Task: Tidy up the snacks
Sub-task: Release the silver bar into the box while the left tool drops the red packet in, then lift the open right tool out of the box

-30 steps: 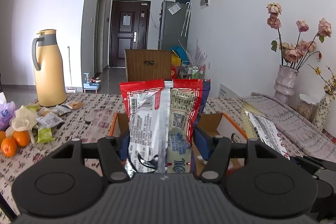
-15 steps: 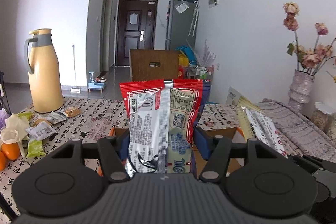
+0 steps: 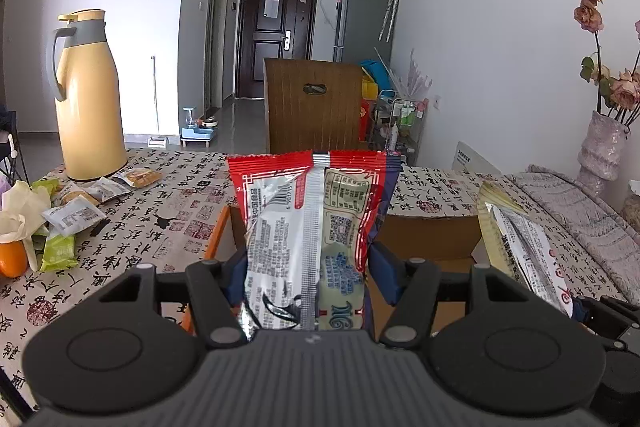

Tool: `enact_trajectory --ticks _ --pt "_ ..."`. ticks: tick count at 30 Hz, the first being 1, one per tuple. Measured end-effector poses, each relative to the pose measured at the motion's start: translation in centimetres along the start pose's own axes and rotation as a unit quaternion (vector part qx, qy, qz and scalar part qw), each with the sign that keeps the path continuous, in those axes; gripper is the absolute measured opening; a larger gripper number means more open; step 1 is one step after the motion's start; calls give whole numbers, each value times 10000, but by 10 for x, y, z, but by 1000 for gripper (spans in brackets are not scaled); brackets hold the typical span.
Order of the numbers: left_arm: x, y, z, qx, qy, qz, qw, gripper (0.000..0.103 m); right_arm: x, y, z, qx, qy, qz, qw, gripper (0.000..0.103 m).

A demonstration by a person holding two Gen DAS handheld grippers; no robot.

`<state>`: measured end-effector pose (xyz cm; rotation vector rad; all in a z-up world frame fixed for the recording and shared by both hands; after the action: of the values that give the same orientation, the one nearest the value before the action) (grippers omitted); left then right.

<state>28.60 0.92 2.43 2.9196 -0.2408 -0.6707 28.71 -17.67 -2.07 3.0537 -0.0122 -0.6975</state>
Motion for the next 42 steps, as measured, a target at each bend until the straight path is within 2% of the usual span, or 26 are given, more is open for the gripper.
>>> enact_trajectory --ticks 2,4,6,7,8,10,13,15,42 --pt "-1 0 0 -10 9 2 10000 64 0 2 0 21 -14 14 10000 41" --pt "-3 0 1 -27 44 -14 10000 71 -1 3 2 17 -40 18 10000 52" --pt "-6 1 1 -21 124 -9 9999 86 -2 6 2 29 -18 56 10000 62" --pt "-8 1 0 -14 182 -29 9998 89 -3 7 2 50 -9 58 10000 70" --pt "-10 2 0 3 229 -44 9997 91 -4 8 1 77 9 53 10000 73" --pt "-13 3 -1 1 278 -18 9996 102 -6 9 0 109 66 52 9999 84" --pt "-14 4 -1 20 315 -50 9995 103 -9 10 0 157 130 48 9998 101" --pt "-14 5 0 28 291 -55 9996 103 -10 12 -1 179 158 58 9997 103" --pt "-13 5 2 40 260 -119 9996 103 -8 15 -1 208 159 110 9996 103"
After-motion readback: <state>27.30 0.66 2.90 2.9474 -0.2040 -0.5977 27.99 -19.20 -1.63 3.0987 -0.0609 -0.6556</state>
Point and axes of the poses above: each gripper's, at about its wrist camera, not at the fingertips, and x roughly the way its jaws point, y to its right, z to its underside, the point moved 3 cm from there along x, roughly the way its jaws point, and after that the axes turned 12 degrees about z, right-handed, at the moved point
